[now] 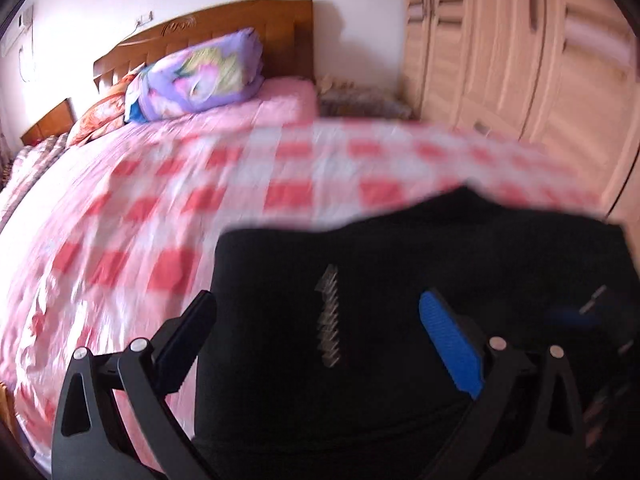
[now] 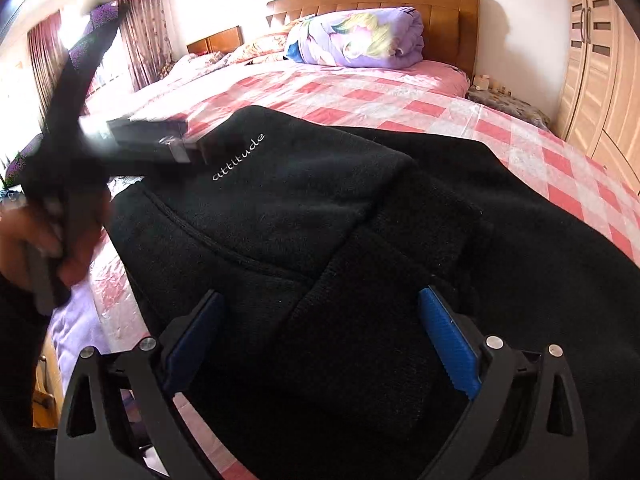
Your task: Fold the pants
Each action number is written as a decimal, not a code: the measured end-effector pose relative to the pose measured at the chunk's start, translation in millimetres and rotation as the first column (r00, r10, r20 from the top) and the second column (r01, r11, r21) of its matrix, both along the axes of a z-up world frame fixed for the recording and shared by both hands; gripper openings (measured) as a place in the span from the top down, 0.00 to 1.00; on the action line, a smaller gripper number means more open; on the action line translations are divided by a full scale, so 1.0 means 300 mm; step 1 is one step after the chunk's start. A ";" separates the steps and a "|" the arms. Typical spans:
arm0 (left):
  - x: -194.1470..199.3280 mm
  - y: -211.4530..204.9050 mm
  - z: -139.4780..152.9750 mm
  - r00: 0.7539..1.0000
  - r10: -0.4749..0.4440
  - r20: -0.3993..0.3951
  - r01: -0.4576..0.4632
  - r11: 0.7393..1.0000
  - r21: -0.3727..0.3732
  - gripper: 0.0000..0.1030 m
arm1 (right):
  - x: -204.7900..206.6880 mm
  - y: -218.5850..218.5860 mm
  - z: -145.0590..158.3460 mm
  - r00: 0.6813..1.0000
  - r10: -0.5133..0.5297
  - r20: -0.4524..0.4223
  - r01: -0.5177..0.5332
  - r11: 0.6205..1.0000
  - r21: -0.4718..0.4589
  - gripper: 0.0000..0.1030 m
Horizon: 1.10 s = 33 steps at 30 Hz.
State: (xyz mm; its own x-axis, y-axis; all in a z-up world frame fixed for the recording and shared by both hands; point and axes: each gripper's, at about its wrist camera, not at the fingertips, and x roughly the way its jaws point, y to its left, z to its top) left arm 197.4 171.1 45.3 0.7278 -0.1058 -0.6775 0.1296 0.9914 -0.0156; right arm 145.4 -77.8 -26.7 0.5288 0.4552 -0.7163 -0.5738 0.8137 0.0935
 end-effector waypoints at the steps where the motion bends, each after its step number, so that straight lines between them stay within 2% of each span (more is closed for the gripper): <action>1: 0.014 -0.004 0.056 0.999 -0.013 0.030 0.014 0.999 -0.034 0.01 | -0.003 0.002 0.000 1.000 -0.002 0.002 0.002 1.000 -0.004 0.08; 3: 0.070 -0.031 0.101 0.999 -0.026 0.043 0.027 0.999 -0.029 0.01 | -0.007 0.005 0.006 1.000 -0.004 0.005 0.004 1.000 -0.012 0.08; 5: 0.157 -0.061 0.066 0.999 -0.031 0.006 0.031 0.999 0.013 0.01 | -0.009 0.001 0.009 1.000 -0.007 0.002 0.007 1.000 -0.007 0.08; 9: 0.315 -0.066 -0.148 0.986 0.011 -0.165 -0.001 0.998 0.062 0.01 | -0.010 -0.010 0.020 1.000 0.001 -0.001 -0.001 1.000 0.007 0.08; 10: 0.319 -0.078 -0.167 0.987 0.014 -0.162 0.002 0.995 0.095 0.01 | -0.012 -0.019 0.029 1.000 0.001 -0.003 0.000 1.000 0.019 0.08; 14: 0.265 -0.112 -0.072 0.997 0.011 -0.078 -0.001 0.993 0.122 0.01 | 0.001 -0.132 0.103 0.998 -0.054 0.013 0.052 0.992 0.119 0.08; 16: 0.222 -0.178 -0.006 0.998 -0.055 -0.022 0.058 0.990 0.125 0.01 | 0.037 -0.225 0.136 0.989 -0.142 0.034 0.137 0.983 0.118 0.08; 18: 0.211 -0.265 0.018 0.993 -0.116 -0.007 0.116 0.982 0.151 0.01 | 0.075 -0.314 0.132 0.974 -0.227 -0.006 0.226 0.968 0.109 0.08; 21: 0.236 -0.446 -0.005 0.973 -0.226 -0.037 0.229 0.953 0.198 0.01 | 0.071 -0.423 0.120 0.955 -0.293 -0.049 0.296 0.947 0.124 0.08; 25: 0.317 -0.667 -0.110 0.940 -0.320 -0.119 0.341 0.901 0.267 0.01 | 0.000 -0.486 0.093 0.948 -0.317 -0.028 0.318 0.947 0.043 0.07; 26: 0.342 -0.722 -0.145 0.935 -0.325 -0.141 0.354 0.881 0.315 0.01 | -0.015 -0.498 0.072 0.948 -0.317 -0.029 0.317 0.948 0.007 0.07; 28: 0.399 -0.801 -0.235 0.928 -0.297 -0.225 0.368 0.821 0.436 0.01 | -0.041 -0.522 -0.021 0.943 -0.320 -0.090 0.309 0.944 -0.112 0.07; 29: 0.403 -0.809 -0.221 0.931 -0.300 -0.211 0.363 0.829 0.426 0.01 | -0.055 -0.532 -0.042 0.950 -0.302 -0.081 0.292 0.950 -0.110 0.06; 30: 0.424 -0.807 -0.218 0.928 -0.285 -0.239 0.363 0.833 0.418 0.01 | -0.105 -0.563 -0.036 0.958 -0.284 -0.040 0.282 0.958 -0.052 0.06; 31: 0.445 -0.802 -0.217 0.924 -0.274 -0.268 0.364 0.845 0.392 0.01 | -0.124 -0.586 -0.031 0.957 -0.283 -0.056 0.282 0.959 -0.022 0.06; 32: 0.457 -0.796 -0.209 0.928 -0.253 -0.275 0.347 0.857 0.381 0.01 | -0.144 -0.598 -0.016 0.956 -0.287 -0.057 0.287 0.958 -0.017 0.06; 33: 0.451 -0.795 -0.191 0.942 -0.236 -0.239 0.318 0.859 0.402 0.01 | -0.170 -0.612 0.005 0.951 -0.306 -0.036 0.306 0.952 -0.019 0.06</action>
